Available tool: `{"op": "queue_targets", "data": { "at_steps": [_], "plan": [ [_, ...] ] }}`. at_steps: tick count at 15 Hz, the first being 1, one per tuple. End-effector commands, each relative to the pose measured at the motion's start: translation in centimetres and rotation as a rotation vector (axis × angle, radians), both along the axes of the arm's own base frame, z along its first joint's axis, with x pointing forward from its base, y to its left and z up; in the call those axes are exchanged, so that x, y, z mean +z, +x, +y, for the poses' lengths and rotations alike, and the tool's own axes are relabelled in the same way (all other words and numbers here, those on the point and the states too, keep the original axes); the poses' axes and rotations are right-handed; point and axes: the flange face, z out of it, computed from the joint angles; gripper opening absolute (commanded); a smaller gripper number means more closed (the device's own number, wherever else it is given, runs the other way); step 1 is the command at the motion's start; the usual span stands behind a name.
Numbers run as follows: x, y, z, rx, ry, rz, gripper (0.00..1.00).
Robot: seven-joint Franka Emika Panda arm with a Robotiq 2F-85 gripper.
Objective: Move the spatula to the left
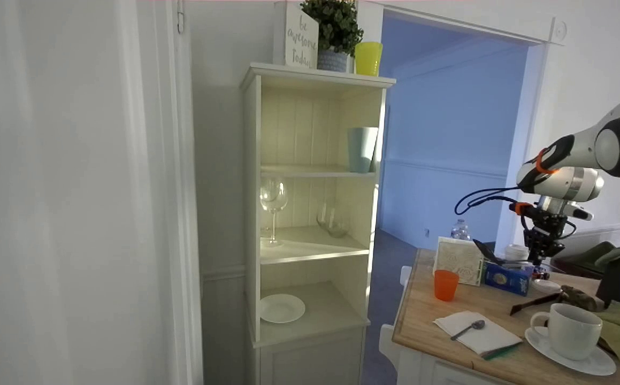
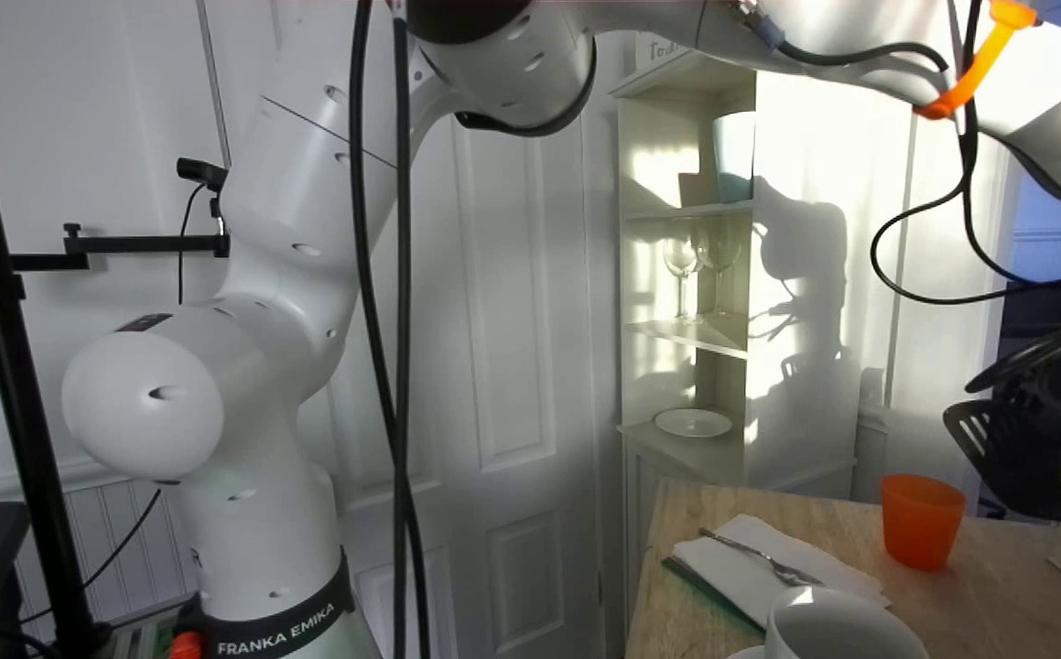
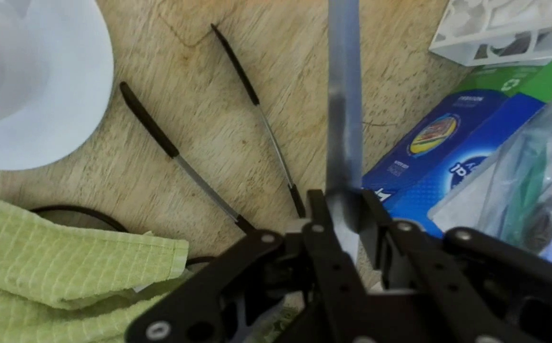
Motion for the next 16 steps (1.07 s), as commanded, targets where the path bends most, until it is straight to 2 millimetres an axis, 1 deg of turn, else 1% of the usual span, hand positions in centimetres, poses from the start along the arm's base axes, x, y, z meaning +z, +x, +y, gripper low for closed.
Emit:
{"op": "queue_targets", "data": {
  "at_steps": [1, 5, 10, 12, 13, 16],
  "plan": [
    [0.9, 2.1, 1.6, -0.122, -0.04, -0.024, 0.07],
    [1.0, 5.0, 4.8, -0.159, -0.061, -0.047, 0.07],
    [0.9, 8.0, 7.9, -0.186, -0.037, -0.073, 0.07],
    [0.9, 8.7, 8.7, -0.12, -0.002, -0.085, 0.07],
    [0.5, 8.7, 8.1, -0.14, -0.029, -0.057, 0.21],
    [0.3, 9.2, 8.7, -0.121, -0.022, -0.06, 0.21]
  ]
}}
